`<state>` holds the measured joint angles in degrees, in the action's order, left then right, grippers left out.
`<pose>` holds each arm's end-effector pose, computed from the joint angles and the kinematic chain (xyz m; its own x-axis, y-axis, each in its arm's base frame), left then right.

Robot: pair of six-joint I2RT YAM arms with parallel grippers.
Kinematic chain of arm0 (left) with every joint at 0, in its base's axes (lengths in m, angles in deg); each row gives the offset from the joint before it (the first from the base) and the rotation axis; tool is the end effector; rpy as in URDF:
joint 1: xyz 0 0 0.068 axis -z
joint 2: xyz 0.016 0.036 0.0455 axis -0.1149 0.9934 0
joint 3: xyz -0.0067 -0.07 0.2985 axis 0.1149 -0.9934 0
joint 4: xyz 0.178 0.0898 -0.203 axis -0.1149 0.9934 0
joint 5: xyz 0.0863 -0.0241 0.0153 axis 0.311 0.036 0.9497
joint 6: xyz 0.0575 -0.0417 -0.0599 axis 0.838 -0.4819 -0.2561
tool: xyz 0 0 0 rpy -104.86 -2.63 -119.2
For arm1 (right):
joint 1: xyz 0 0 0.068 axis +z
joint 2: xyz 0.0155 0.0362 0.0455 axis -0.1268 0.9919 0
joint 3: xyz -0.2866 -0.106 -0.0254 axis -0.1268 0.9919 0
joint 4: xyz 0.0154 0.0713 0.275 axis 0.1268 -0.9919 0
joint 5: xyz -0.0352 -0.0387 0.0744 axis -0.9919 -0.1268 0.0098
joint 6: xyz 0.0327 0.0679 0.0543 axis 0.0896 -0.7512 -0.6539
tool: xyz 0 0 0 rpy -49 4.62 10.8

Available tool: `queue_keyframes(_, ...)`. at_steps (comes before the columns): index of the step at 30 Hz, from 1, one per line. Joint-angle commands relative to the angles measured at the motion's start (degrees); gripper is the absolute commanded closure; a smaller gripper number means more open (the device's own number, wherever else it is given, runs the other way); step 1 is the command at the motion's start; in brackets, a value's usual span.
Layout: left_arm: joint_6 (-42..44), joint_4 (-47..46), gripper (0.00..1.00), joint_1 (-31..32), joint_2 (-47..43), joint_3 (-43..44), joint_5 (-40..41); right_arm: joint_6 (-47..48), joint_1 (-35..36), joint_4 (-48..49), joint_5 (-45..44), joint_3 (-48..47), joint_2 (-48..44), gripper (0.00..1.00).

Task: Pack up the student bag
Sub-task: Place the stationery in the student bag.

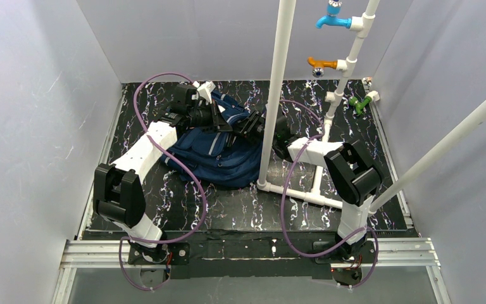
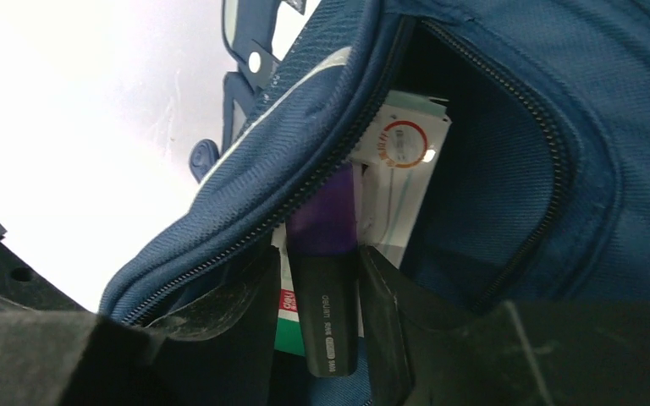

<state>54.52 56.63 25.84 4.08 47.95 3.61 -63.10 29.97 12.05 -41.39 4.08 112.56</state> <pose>0.3886 -0.1818 0.3208 -0.7560 -0.1528 -0.6364 0.4000 0.6618 -0.6341 0.3888 0.3098 0.2122 -0.7310 0.6020 -0.3214 -0.0648 0.4076 0.9108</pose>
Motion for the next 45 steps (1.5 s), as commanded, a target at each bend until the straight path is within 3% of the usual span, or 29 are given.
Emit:
queue_keyframes(1, -2.3, -3.0, 1.00, 1.3, -4.8, 1.5, -7.2, 4.5, 0.4, -4.3, -1.8, -1.0, -2.7, 0.52)
queue_keyframes(17, -2.1, -2.7, 1.00, 1.3, -5.1, 1.2, -7.5, 9.5, 0.0, -9.4, -2.6, 1.3, -6.5, 0.46)
queue_keyframes(18, -2.0, -2.7, 1.00, 1.3, -5.2, 1.3, -7.5, 10.7, -0.1, -10.1, -2.6, 1.2, -6.9, 0.42)
queue_keyframes(20, -1.5, -2.1, 1.00, 1.3, -5.2, 1.4, -7.4, 14.7, -0.4, -12.0, -2.5, 0.4, -7.5, 0.29)
queue_keyframes(23, -1.0, -1.5, 1.00, 1.2, -5.2, 1.4, -7.4, 23.0, -1.4, -17.9, -0.9, -2.5, -7.5, 0.19)
queue_keyframes(33, 0.5, -0.7, 1.00, 1.3, -5.0, -1.9, -7.5, 43.8, -4.9, -32.1, 4.8, -5.8, -12.6, 0.20)
queue_keyframes(37, 1.4, 0.6, 0.84, 1.2, -4.7, -2.9, -7.2, 48.8, -5.1, -35.1, 6.7, -5.3, -13.2, 0.20)
queue_keyframes(40, 3.6, 3.0, 0.60, 1.2, -6.2, -3.7, -5.9, 49.3, -5.2, -36.8, 8.6, -5.8, -12.1, 0.20)
queue_keyframes(45, 10.8, 13.7, 0.50, 1.2, -13.8, -5.8, 5.1, 50.1, -5.7, -37.4, 7.6, -5.7, -13.1, 0.19)
